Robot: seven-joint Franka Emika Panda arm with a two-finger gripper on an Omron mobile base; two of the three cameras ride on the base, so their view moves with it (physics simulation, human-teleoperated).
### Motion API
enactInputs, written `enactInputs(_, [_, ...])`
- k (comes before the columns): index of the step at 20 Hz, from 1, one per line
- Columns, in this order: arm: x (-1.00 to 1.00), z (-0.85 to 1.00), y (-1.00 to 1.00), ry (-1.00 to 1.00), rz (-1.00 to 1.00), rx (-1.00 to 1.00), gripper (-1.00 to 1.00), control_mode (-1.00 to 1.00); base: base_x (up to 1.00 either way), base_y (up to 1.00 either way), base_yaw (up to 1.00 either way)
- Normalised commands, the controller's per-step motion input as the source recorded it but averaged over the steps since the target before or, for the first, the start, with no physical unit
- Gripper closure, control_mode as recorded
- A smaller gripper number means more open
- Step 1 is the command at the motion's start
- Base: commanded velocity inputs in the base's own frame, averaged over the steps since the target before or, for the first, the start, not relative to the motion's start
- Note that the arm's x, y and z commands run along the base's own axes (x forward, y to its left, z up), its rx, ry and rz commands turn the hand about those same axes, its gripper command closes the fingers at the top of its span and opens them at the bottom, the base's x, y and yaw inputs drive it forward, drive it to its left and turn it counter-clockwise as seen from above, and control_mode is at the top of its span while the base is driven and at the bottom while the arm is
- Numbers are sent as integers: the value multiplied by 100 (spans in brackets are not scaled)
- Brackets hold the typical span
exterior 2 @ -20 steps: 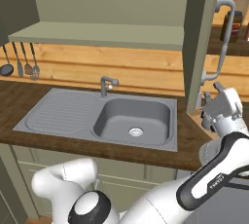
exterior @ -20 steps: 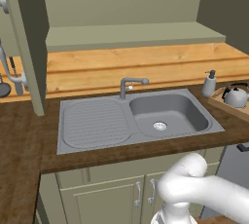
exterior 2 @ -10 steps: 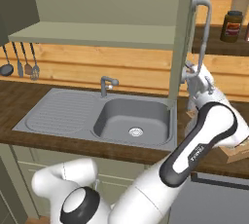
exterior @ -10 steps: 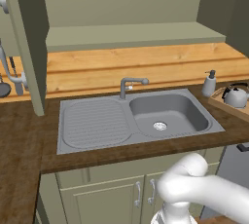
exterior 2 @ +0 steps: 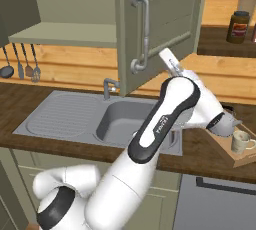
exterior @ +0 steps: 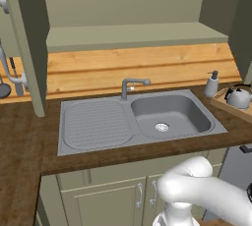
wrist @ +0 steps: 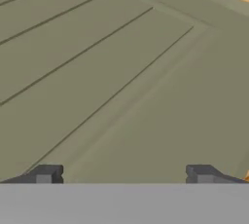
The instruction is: Pick the kettle from the counter and place it on the tray. Then pick the mug from the cabinet and place it on the tray. Then close the cabinet doors.
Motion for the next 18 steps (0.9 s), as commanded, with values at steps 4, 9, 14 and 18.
enactInputs(4, [63, 0, 100, 0, -33, -6, -100, -100, 0, 0, 0])
enactInputs(9, [82, 0, 91, 3, -32, -3, -100, -100, 0, 0, 0])
enactInputs(14, [94, 0, 60, 10, -28, -1, -100, -100, 0, 0, 0])
enactInputs(18, [99, 5, 28, 15, -21, 0, -100, -100, 0, 0, 0])
